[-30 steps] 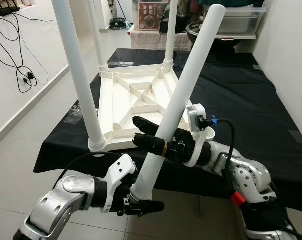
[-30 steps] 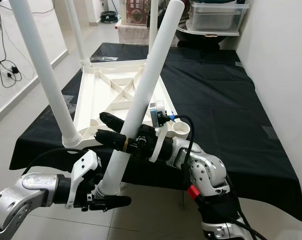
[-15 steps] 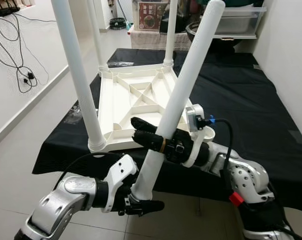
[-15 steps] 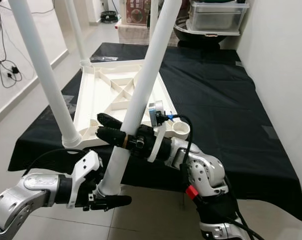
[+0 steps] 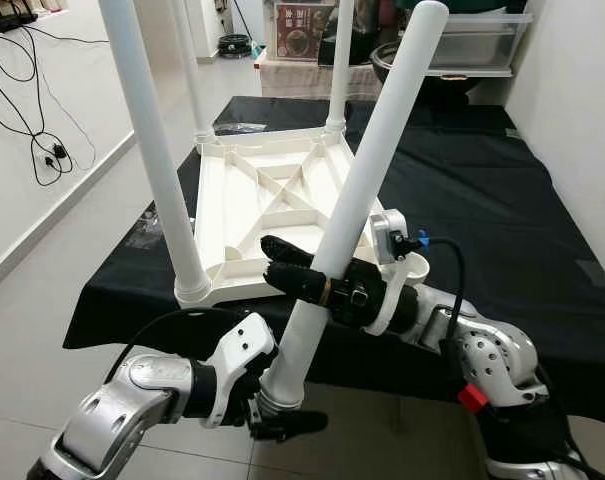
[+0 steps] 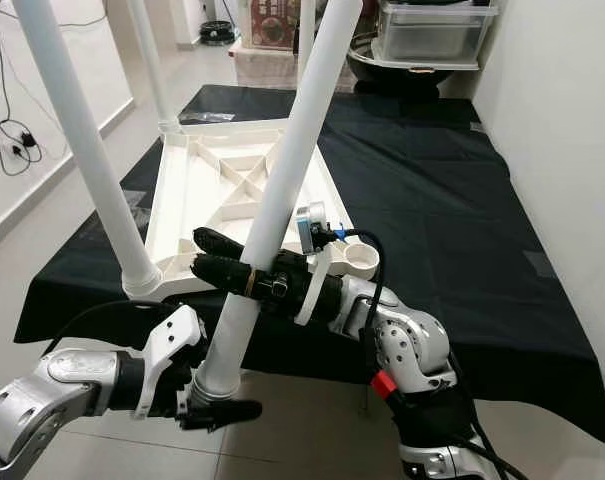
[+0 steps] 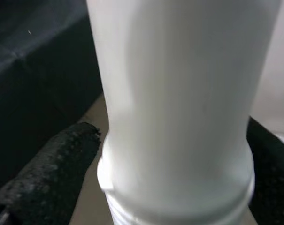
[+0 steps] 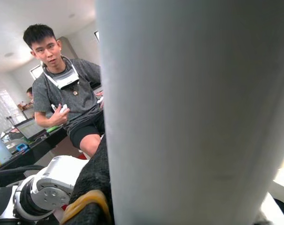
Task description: Building children table
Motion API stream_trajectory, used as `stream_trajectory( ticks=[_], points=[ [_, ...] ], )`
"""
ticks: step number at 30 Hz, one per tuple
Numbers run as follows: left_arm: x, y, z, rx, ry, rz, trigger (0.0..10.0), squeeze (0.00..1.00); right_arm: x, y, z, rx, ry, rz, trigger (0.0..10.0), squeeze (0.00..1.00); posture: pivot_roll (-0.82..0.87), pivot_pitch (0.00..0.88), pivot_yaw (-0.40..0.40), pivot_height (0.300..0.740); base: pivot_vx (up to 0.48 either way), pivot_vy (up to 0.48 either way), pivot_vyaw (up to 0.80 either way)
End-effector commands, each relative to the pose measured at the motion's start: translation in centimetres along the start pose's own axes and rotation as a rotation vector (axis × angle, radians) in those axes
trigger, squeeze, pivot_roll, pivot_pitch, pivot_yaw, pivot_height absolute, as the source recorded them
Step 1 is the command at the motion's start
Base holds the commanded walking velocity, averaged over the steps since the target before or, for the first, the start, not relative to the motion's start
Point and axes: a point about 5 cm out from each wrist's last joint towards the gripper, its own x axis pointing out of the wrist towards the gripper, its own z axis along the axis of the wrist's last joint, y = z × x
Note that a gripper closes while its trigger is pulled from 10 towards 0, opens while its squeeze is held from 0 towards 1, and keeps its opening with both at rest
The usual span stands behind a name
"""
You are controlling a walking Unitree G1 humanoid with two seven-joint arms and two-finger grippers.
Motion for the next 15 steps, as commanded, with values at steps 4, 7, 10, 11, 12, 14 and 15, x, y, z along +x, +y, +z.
stream_trajectory(
  ticks=[4,7,10,11,12,14,15],
  points=[
    [-0.5,0.5,-0.8,0.041,0.048,0.049,10.0,0.00,-0.1,0.0,0.6,-0.022,-0.021,0.003,0.0,0.00,0.06,0.072,0.017,0.740,0.000,0.000,0.00],
    [-0.7,0.7,-0.6,0.060,0.035,0.064,10.0,0.00,-0.4,-0.6,1.3,-0.045,-0.047,-0.035,0.0,0.00,0.06,0.071,0.016,0.740,0.000,0.000,0.00],
    [-0.8,0.9,-0.4,0.058,0.008,0.097,10.0,0.00,-0.8,-1.6,2.4,-0.073,-0.096,-0.111,0.0,0.00,0.06,0.068,0.015,0.740,0.000,0.000,0.00],
    [-0.8,1.0,-0.2,0.054,-0.007,0.113,10.0,0.00,-1.2,-2.2,3.0,-0.088,-0.120,-0.146,0.0,0.00,0.06,0.066,0.013,0.740,0.000,0.000,0.00],
    [-0.8,1.0,-0.1,0.052,-0.014,0.117,10.0,0.00,-1.5,-2.5,3.4,-0.097,-0.133,-0.166,0.0,0.00,0.06,0.066,0.013,0.740,0.000,0.000,0.00],
    [-0.8,0.9,-0.1,0.046,-0.021,0.129,10.0,0.00,-2.0,-2.9,4.1,-0.116,-0.144,-0.183,0.0,0.00,0.06,0.061,0.013,0.740,0.000,0.000,0.00],
    [-0.8,0.9,-0.1,0.046,-0.021,0.129,10.0,0.00,-2.0,-2.9,4.1,-0.116,-0.144,-0.183,0.0,0.00,0.06,0.061,0.013,0.740,0.000,0.000,0.00]
  ],
)
